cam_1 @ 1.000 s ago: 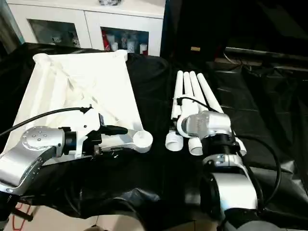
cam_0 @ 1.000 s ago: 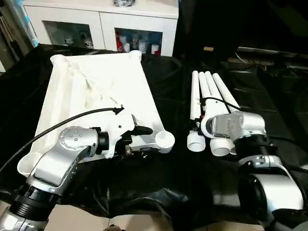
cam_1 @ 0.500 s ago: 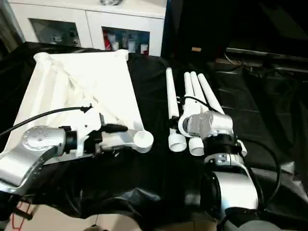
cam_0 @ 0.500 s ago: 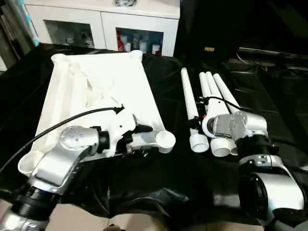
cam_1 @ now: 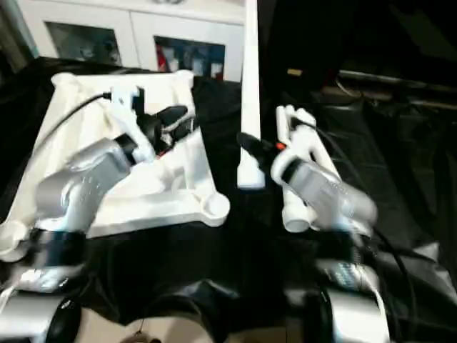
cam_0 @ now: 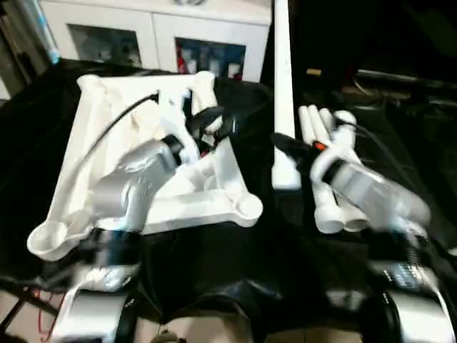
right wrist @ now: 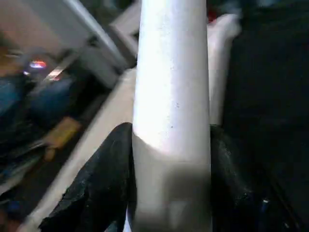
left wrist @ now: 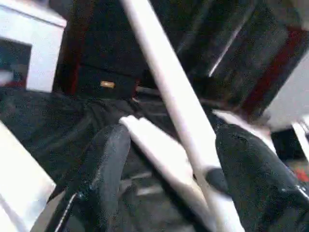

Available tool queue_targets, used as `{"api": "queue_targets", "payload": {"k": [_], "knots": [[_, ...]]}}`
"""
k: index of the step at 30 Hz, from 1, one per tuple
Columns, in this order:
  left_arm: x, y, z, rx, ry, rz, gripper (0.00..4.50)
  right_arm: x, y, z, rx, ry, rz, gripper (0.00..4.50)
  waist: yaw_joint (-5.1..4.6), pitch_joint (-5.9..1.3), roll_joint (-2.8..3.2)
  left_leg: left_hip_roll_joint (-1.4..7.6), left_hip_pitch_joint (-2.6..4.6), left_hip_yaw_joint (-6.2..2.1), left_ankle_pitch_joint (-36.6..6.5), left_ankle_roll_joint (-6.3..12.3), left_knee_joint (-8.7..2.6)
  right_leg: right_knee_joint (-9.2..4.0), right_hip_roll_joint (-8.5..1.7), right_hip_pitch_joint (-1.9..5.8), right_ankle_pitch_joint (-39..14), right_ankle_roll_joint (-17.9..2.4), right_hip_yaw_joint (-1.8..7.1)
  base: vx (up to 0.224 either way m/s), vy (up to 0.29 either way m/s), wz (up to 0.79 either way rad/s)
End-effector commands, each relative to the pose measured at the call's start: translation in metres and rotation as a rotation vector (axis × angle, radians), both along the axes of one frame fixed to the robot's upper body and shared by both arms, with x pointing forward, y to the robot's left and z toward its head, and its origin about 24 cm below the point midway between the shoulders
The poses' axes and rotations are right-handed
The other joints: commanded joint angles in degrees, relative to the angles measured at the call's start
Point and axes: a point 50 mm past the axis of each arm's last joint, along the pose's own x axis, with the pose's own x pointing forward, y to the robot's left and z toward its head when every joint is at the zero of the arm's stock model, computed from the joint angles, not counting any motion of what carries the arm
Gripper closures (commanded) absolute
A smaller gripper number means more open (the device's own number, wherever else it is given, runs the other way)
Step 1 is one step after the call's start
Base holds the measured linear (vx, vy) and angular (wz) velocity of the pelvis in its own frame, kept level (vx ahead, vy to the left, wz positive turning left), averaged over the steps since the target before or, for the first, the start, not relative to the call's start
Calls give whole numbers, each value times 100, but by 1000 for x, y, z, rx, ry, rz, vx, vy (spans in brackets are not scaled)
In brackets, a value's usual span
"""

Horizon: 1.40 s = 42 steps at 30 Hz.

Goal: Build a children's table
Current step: Pick table leg

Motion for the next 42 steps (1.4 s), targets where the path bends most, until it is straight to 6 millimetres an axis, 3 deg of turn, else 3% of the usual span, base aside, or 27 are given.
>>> {"api": "queue_targets", "payload": {"k": [1,3,7,12,16,18,19,24,25,32,35,38,39,42], "knots": [[0,-9,8,-68,37,-67,122,-7,-1,22,36,-117,59,263,59,-416,20,249,79,-53,-31,300,-326,-356,-416,338,1006,-1656,215,0,0,0],[-1,-16,11,-87,54,-101,122,-12,0,27,48,-164,99,263,74,-396,61,262,94,-55,-154,219,-341,-377,-411,325,781,-1616,216,0,0,0],[-2,-27,15,-99,85,-144,122,-22,2,36,61,-244,168,263,86,-401,63,259,79,-67,-152,196,-343,-382,-406,336,851,-1558,216,0,0,0],[-7,-32,27,-236,97,-225,122,-27,2,39,57,-264,198,263,78,-393,57,241,62,-72,-175,111,-350,-396,-404,347,749,-1581,213,0,0,0],[-16,-33,40,-360,93,-331,85,-29,3,38,37,-270,209,263,67,-394,10,232,53,-67,-131,147,-342,-400,-401,353,796,-1596,214,0,0,0],[-17,-33,39,-343,98,-317,75,-28,2,40,38,-277,212,263,74,-382,9,241,53,-71,-171,168,-349,-411,-411,347,649,-1579,214,0,0,0],[-17,-33,39,-353,100,-320,50,-28,3,41,38,-278,213,263,71,-380,12,242,54,-70,-175,179,-347,-417,-408,348,587,-1539,218,0,0,0],[-18,-32,38,-353,118,-320,29,-30,7,40,8,-281,243,263,71,-378,11,245,56,-76,-148,153,-355,-423,-403,343,516,-1455,213,0,0,0],[-17,-34,34,-331,148,-309,5,-33,12,39,-17,-295,279,263,68,-375,10,243,56,-75,-134,154,-355,-424,-398,341,538,-1423,214,0,0,0],[-9,-38,22,-265,231,-206,1,-36,22,35,-49,-304,318,263,63,-374,15,246,48,-80,-134,165,-354,-434,-404,339,541,-1352,221,0,0,0],[-7,-38,26,-302,231,-192,1,-34,24,31,-91,-290,303,263,63,-373,18,239,52,-82,-160,118,-356,-445,-402,337,494,-1346,221,0,0,0],[-6,-38,29,-321,234,-178,32,-29,28,21,-260,-295,261,263,74,-386,42,255,53,-96,-98,56,-350,-422,-417,335,609,-1348,218,0,0,0],[-6,-38,30,-329,239,-173,32,-28,30,19,-291,-300,254,263,56,-382,24,238,47,-90,-52,12,-348,-421,-397,344,705,-1346,215,0,0,0],[-6,-38,30,-325,243,-158,62,-26,34,21,-297,-304,239,263,44,-380,21,226,40,-84,-134,79,-347,-422,-395,354,752,-1355,229,0,0,0]]}}
